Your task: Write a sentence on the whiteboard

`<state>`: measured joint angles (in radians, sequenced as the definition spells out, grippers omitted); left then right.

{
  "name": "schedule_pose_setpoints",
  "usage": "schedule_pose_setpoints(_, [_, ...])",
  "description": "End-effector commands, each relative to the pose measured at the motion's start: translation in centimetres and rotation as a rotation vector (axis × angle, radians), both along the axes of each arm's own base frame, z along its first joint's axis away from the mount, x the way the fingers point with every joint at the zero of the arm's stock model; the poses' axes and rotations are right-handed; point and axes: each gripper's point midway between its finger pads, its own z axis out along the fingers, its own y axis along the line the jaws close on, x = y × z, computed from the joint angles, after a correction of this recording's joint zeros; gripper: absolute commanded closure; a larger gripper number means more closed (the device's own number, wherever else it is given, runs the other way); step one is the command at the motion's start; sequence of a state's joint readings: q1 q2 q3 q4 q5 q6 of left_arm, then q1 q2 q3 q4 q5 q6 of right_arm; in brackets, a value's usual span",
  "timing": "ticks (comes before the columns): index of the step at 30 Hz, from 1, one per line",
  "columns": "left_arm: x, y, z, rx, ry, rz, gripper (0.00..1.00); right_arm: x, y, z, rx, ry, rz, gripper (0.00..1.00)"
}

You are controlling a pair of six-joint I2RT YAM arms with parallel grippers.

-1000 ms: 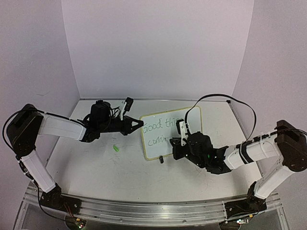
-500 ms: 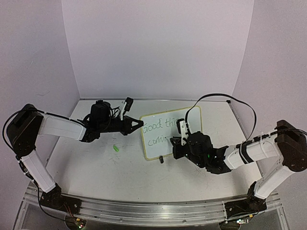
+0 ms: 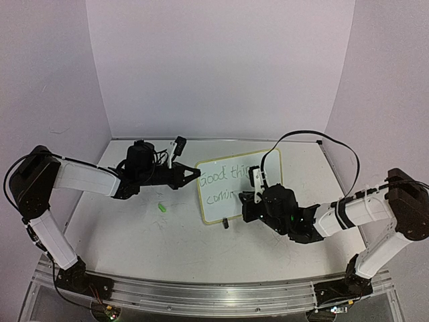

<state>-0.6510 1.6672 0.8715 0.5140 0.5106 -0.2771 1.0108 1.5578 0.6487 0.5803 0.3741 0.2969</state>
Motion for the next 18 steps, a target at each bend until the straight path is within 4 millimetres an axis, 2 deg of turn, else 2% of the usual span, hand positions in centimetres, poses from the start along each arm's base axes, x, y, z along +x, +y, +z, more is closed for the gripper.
schedule_pose_setpoints(1, [1.3,0.2,1.8,0.012,-0.099,0.036,1.0,0.3,-1.2,-1.6,-0.019,0.046,-0.047,1.0])
schedule_pose_setpoints(7, [1.2,0.2,1.5,0.016,-0.094,0.034,1.0,-0.4,-1.6,-3.1,-0.027,0.095,-0.044,1.0])
schedule_pose_setpoints(12, [1.3,0.1,1.6,0.014,-0.094,0.032,1.0,-0.6,-1.6,-3.1,-0.026,0.098,-0.044,1.0])
schedule_pose_setpoints(15, [1.3,0.2,1.6,0.015,-0.095,0.033,1.0,-0.2,-1.3,-2.1,-0.017,0.068,-0.045,1.0])
schedule_pose_setpoints(18, [1.3,0.2,1.6,0.014,-0.094,0.035,1.0,0.1,-0.9,0.4,0.027,0.021,-0.034,1.0])
